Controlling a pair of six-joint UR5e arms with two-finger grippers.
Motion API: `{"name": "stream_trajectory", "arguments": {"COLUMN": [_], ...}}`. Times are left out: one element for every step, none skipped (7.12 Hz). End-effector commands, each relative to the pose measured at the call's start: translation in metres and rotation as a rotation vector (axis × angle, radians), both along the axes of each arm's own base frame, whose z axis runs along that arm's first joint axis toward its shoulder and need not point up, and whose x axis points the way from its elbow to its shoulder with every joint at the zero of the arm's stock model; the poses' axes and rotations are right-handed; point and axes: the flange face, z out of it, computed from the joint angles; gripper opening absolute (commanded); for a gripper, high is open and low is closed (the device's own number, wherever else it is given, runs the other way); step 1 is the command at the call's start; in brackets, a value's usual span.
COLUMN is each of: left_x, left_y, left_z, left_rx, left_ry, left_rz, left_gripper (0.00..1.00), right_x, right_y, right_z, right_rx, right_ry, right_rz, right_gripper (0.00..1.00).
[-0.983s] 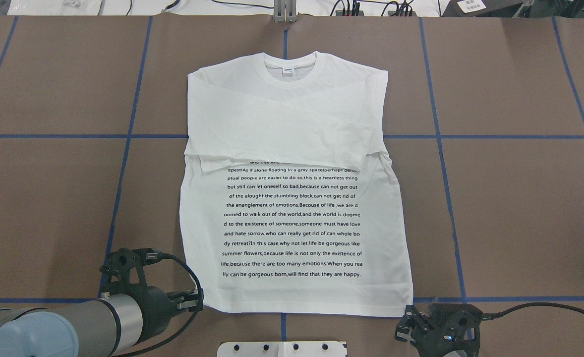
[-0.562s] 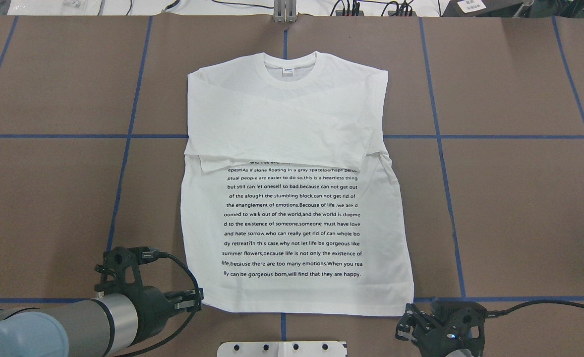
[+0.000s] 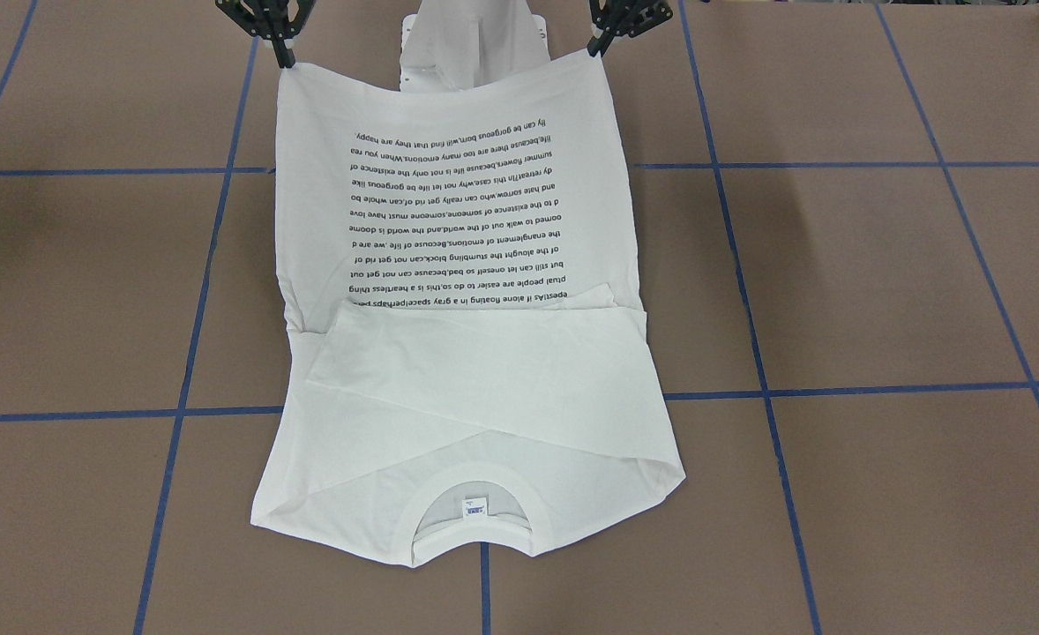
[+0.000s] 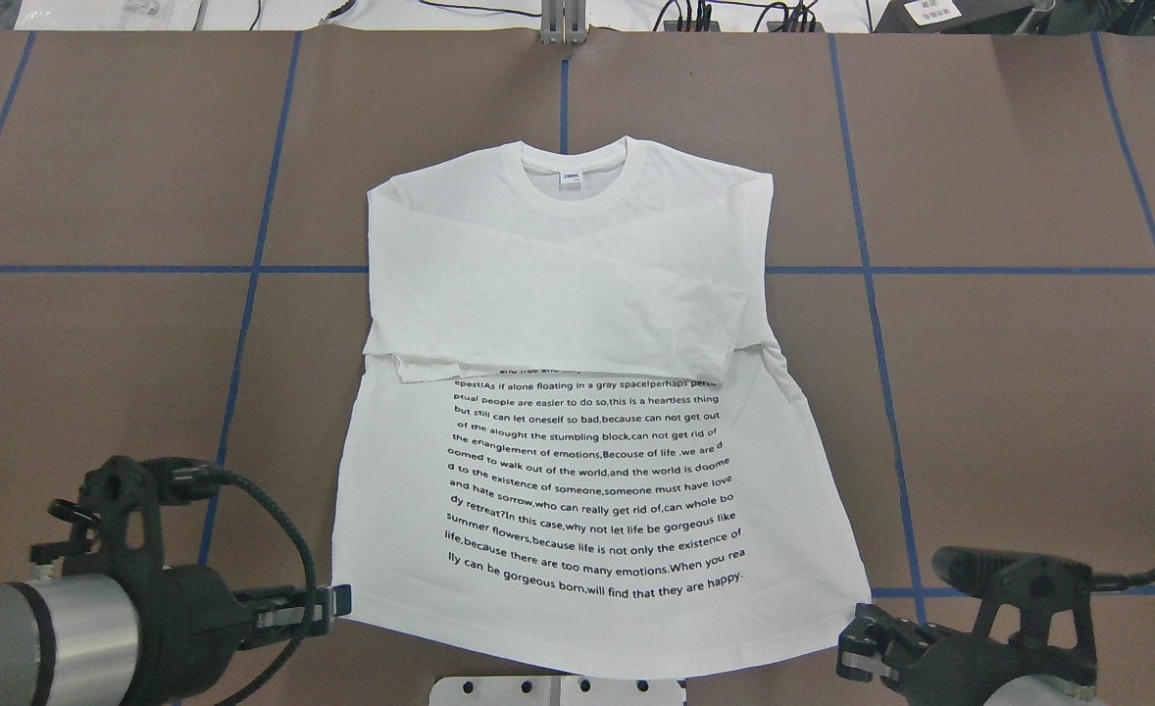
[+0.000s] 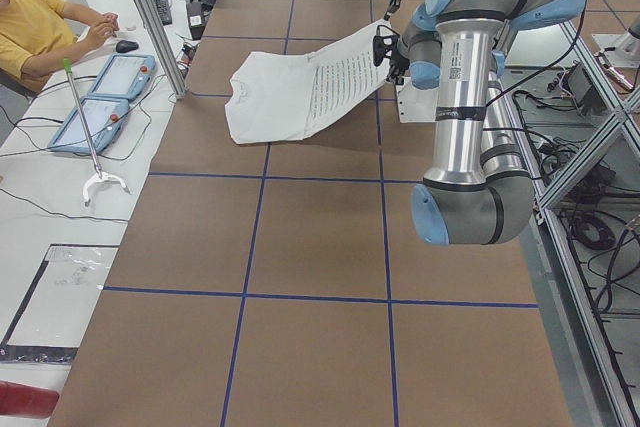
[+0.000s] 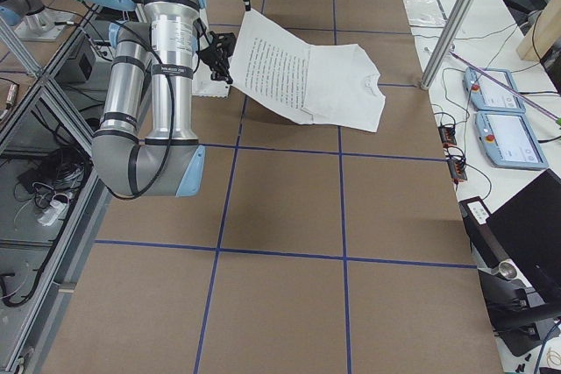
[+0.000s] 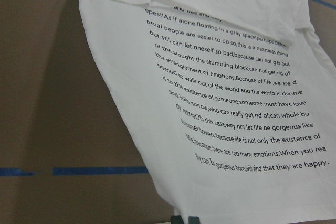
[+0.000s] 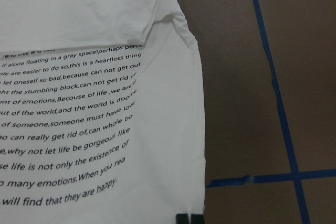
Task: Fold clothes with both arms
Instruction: 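Lift the hem with both grippers and fold it toward the collar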
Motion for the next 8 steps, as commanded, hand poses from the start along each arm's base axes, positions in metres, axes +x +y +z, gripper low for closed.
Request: {"name": "stream_trajectory", "arguments": {"left_x": [-0.025,-0.018,-0.013,-0.013,-0.015,-0.012,-0.005,0.003], "left_y": [-0.010,-0.026,-0.047,-0.079,-0.113,-0.146,-0.181,-0.216], "left_z": [-0.026,-0.029,-0.031,-0.029,-0.028,-0.022,-0.020,-0.013], "left_rx": [-0.025,0.035,0.095,0.146,0.194,0.202,0.223,0.233], "left_ry": [-0.024,-0.038,-0.056,-0.096,-0.137,-0.182,-0.229,-0.284], "left_rz": [0.011,-0.006,-0.032,-0.085,-0.124,-0.167,-0.201,-0.223], "left_gripper": [0.00,0.00,0.00,0.00,0.00,0.00,0.00,0.00], "right_x": [0.033,0.033,0.033,0.039,0.041,0.041,0.038,0.030], "right_y": [-0.039,-0.059,-0.084,-0.124,-0.160,-0.195,-0.232,-0.264], "right_z": [-0.035,-0.055,-0.065,-0.080,-0.075,-0.065,-0.068,-0.070], "right_rx": [-0.089,-0.031,-0.014,-0.012,-0.023,0.003,0.010,-0.019], "right_ry": [0.005,-0.019,-0.002,0.002,0.044,0.110,0.147,0.167], "right_rz": [0.003,-0.002,-0.001,0.018,0.037,0.062,0.070,0.085], "right_gripper": [0.00,0.00,0.00,0.00,0.00,0.00,0.00,0.00]}}
